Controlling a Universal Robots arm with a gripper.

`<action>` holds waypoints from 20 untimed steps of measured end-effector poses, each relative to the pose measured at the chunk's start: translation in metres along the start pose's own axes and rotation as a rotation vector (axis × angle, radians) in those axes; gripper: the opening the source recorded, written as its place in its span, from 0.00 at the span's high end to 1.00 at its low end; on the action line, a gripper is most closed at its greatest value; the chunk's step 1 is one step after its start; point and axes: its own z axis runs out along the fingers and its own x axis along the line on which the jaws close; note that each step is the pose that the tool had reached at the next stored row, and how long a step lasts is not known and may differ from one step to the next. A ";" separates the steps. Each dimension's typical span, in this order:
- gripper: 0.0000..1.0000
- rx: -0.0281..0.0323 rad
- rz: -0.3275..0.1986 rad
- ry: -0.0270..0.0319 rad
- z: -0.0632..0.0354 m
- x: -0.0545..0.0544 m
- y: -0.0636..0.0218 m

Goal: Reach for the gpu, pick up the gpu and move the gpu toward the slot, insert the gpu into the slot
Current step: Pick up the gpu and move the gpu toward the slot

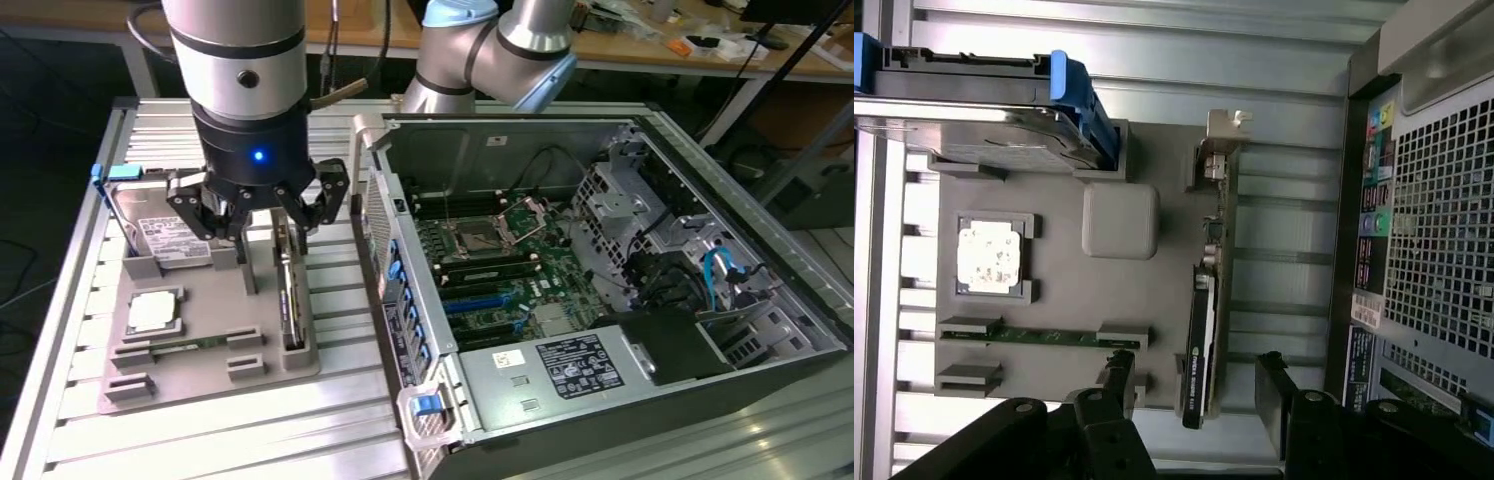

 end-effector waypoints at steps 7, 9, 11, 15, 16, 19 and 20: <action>0.40 0.0000 -0.002 0.0001 0.0132 0.000 -0.0018; 0.40 0.0000 -0.002 0.0001 0.0168 0.000 -0.0019; 0.40 0.0000 -0.002 0.0000 0.0206 0.000 -0.0020; 0.40 0.0000 -0.002 0.0000 0.0279 -0.001 -0.0022; 0.40 0.0000 -0.002 0.0000 0.0299 -0.001 -0.0023; 0.40 0.0001 -0.002 0.0001 0.0354 -0.001 -0.0019; 0.40 0.0000 -0.002 0.0001 0.0374 -0.001 -0.0017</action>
